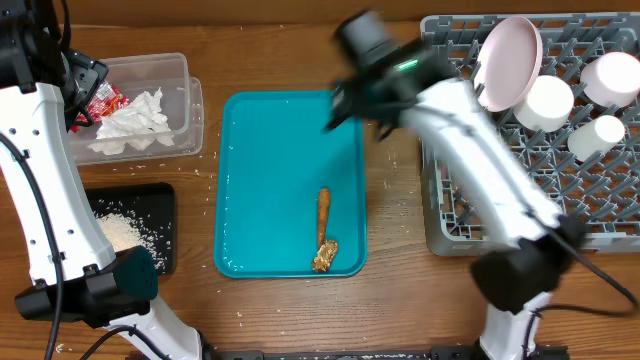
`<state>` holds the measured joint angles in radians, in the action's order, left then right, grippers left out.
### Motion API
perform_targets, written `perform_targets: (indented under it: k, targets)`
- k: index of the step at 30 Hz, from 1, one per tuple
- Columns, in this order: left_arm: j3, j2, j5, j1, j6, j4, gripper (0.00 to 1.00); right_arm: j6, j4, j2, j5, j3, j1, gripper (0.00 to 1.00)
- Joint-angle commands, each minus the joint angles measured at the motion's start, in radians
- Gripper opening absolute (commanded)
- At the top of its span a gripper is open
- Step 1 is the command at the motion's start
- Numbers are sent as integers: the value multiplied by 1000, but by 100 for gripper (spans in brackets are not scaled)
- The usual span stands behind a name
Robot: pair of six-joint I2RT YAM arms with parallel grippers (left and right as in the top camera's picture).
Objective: Sort waste into correct bins and load items into the dishwasher
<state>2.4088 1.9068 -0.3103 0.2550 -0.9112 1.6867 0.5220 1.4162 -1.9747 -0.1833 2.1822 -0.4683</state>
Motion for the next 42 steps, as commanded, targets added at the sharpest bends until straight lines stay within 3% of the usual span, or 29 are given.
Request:
perform_targets:
  k: [1,9,17,21,27,30,33,37,42]
  targets:
    - [0,-11,-3,-7,-12,1,100,4,10,85,-66,54,199,100]
    - [0,-11,-3,-7,-12,1,100,58,9,89,11,44,660,100]
    - [0,-11,-3,-7,-12,1,100,58,26,84,238,44,935,100]
    - [0,-11,24,-7,-13,0,100,58,26,84,238,44,1006,100]
    - [-1,-11,287,-8,-7,3,100,58,27,84,238,44,1053,100]
    - [-1,-10,503,-24,135,3,100,58,27,84,238,44,1053,100]
    - [-2,-7,622,-79,304,3,100,58,26,84,238,44,1053,100]
    - [-30,-6,634,-224,421,3,100,58,26,84,238,44,1053,100]
    - [-159,-2,532,-448,424,-6,100,58,26,84,238,44,1053,100]
